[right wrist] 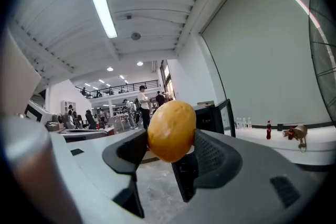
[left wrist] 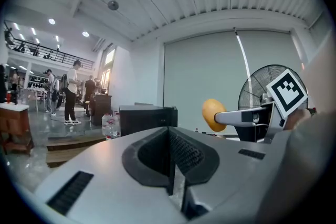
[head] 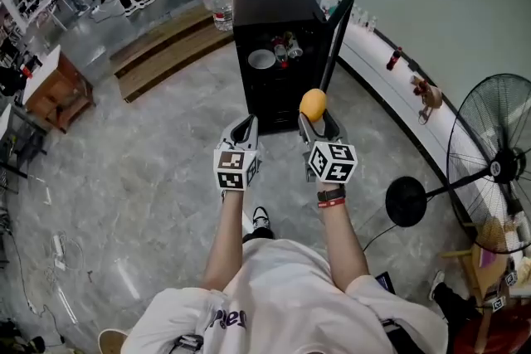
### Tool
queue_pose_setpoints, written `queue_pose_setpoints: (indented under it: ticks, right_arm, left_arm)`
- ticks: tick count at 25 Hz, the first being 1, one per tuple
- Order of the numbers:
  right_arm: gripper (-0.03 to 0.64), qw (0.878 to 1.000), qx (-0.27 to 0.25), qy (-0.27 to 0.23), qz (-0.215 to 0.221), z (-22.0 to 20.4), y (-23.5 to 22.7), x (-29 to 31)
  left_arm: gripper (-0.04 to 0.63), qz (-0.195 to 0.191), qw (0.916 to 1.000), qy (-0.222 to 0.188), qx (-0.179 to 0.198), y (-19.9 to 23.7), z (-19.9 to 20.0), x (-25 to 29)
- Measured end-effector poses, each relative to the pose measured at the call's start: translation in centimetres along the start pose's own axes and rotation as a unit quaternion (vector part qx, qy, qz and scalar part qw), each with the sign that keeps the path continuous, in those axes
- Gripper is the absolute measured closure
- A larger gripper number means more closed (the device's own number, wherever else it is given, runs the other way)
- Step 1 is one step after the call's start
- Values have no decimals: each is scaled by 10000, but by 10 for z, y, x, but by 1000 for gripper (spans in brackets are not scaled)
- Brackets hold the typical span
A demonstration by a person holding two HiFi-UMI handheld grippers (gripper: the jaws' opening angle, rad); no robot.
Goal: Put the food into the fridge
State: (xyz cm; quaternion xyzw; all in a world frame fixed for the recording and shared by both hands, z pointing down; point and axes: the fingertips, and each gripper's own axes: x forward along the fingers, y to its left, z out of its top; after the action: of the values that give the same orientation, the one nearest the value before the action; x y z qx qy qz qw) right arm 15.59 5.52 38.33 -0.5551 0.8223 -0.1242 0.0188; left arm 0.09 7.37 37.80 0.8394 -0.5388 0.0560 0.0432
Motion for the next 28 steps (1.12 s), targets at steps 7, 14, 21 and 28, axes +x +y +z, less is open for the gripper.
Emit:
queue_pose_setpoints:
  ticks: [7, 14, 21, 28]
  right_arm:
    - [324, 9998, 158, -55, -108, 0, -5, 68]
    - [324, 9998, 68, 86, -155, -13, -2, 140]
    - [324, 9996, 111, 224, -151, -29, 22, 196]
    - [324, 9985, -19, 544, -28, -50, 33, 246]
  left_arm:
    - [577, -92, 9998, -126, 85, 46, 5, 50]
    - [577, -345, 9993, -128, 3, 91, -1, 104]
    - [577, -549, 9984, -95, -99, 138, -7, 125]
    - [576, -767, 9966, 75, -292, 167, -28, 148]
